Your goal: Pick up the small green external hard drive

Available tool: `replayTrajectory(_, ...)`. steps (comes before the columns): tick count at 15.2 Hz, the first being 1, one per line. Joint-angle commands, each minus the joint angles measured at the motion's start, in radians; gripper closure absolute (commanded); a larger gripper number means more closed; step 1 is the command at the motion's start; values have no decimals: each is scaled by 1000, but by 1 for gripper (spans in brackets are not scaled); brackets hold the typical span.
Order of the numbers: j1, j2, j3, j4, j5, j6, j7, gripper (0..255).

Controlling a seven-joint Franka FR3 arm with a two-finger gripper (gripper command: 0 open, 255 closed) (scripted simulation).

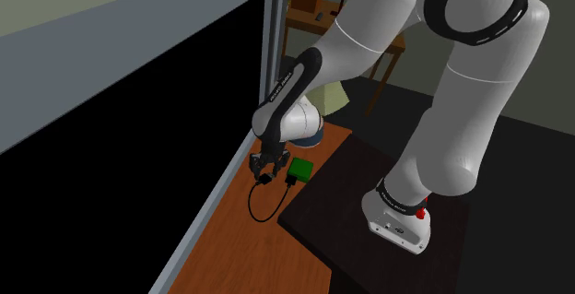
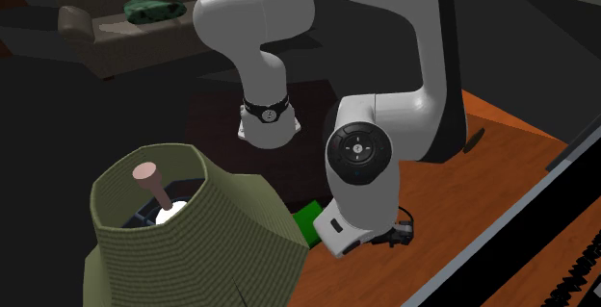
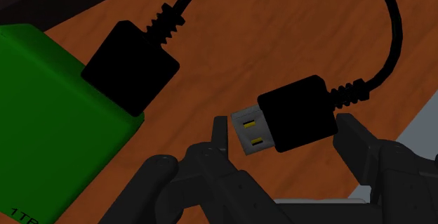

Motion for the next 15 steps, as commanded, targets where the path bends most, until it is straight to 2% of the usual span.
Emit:
replayTrajectory(1,0,1,1,0,1,1,-1,255)
replayTrajectory(7,0,-3,-1,-2,-2,-2,1,255)
replayTrajectory(15,15,-143,-37,-37,-121,-96,122,255)
